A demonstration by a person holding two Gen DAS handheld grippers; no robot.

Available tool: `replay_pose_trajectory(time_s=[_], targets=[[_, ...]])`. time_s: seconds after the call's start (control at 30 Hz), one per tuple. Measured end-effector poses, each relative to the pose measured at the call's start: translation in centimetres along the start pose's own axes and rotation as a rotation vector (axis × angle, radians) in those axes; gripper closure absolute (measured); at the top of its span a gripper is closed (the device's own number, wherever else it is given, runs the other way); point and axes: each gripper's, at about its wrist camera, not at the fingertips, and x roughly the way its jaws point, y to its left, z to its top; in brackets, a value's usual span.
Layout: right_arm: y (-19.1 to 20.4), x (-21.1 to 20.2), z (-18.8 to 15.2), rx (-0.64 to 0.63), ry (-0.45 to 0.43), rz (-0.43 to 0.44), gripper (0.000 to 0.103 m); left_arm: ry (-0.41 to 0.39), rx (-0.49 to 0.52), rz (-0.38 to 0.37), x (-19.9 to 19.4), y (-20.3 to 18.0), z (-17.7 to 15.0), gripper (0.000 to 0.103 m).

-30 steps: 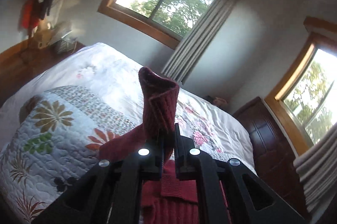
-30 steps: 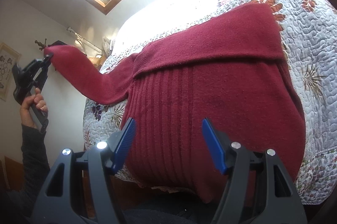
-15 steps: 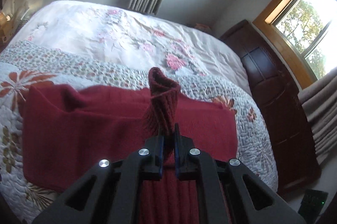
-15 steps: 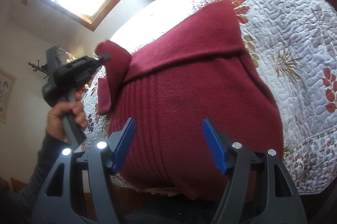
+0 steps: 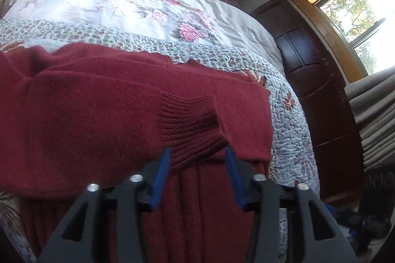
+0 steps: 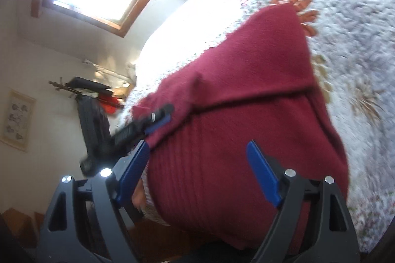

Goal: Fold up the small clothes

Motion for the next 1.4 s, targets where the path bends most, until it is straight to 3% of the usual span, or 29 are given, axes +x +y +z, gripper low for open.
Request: replay_pose_trajectory(time_s=[0.07,0.13,0.3,0.4,0.6,0.67,0.7,0.73,0.87,1.1,1.23,1.4], targets=[[0.2,2.2,2.3,0.005,0.042,0.073,0.027,0.004,-0.016,-0.014,-1.5,0.4,-1.2,0.043],[-0.2,5.2,4.5,0.043,0.105,0.132,0.043,-0.001,-0.045,-0.019,-3.4,1.3,-3.0,0.04],[-1.5,12.0,8.4,0.126,0.236,0.144,0.045,-0.033,-0.183,-0.009,-7.9,4.6,-7.9,0.029],[-1.6,14.2,9.0,0.136,0.294,0.111,0.045,-0.041,-0.274,0.014,-9.6,6.7,-10.6,0.029],[-0.3,16.8,9.1,0.117,0.363,0.151,0.047,-0.063,-0.435,0.04,-11.2,10.2,-13.5,0.029],[0.2,17.2,9.3,0.113,0.377,0.149,0.068,-0.067,-0.464,0.043,-11.5,10.8,-13.8,0.029],[0.7,17.3,9.4,0.103,0.383,0.144,0.09,-0.071,-0.466,0.05,-11.6,10.9,-13.9,0.029],[1.1,17.1,9.8,0.088,0.378,0.141,0.096,-0.077,-0.46,0.055,-11.7,10.9,-13.8,0.029],[4.5,14.1,11.6,0.005,0.325,0.186,0.097,-0.091,-0.462,0.048,-11.6,10.9,-13.4,0.029],[8.9,3.8,16.6,-0.156,0.125,0.21,0.097,-0.072,-0.443,0.028,-9.8,9.8,-12.0,0.029],[6.0,0.0,18.1,-0.133,0.049,0.165,0.097,-0.066,-0.426,0.017,-9.0,9.2,-11.6,0.029],[0.0,-0.6,17.6,-0.034,0.038,0.101,0.097,-0.053,-0.419,0.016,-8.4,8.8,-11.5,0.029]])
